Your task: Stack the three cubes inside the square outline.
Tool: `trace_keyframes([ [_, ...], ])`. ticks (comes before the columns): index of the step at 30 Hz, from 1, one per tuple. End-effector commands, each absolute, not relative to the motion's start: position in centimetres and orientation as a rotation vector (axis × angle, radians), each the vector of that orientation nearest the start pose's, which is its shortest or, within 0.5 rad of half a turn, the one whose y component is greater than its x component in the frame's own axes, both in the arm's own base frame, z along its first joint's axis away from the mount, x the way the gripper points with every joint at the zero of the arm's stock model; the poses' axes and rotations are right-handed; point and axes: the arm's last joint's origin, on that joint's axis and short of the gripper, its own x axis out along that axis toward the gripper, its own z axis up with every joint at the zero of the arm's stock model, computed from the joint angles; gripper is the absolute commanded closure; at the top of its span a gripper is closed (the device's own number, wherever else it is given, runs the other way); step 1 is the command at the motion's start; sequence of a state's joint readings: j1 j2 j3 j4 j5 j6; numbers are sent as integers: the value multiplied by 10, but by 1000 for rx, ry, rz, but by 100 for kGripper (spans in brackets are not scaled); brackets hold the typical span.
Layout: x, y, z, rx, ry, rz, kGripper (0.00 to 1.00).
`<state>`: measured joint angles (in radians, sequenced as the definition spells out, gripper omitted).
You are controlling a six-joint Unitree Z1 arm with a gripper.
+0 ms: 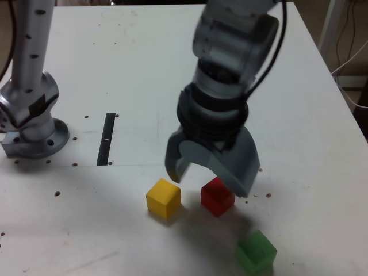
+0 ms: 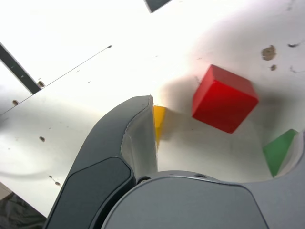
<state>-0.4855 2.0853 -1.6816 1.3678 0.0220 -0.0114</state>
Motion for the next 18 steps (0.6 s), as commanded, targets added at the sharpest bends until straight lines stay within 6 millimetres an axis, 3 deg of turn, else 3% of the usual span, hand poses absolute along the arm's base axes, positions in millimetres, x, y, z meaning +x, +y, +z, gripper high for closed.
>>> trace_keyframes([
  [1,333,-175,255,454,1730,-330,1],
  [8,338,-176,252,507,1714,-347,1],
  [18,341,-174,255,740,1614,-559,1],
])
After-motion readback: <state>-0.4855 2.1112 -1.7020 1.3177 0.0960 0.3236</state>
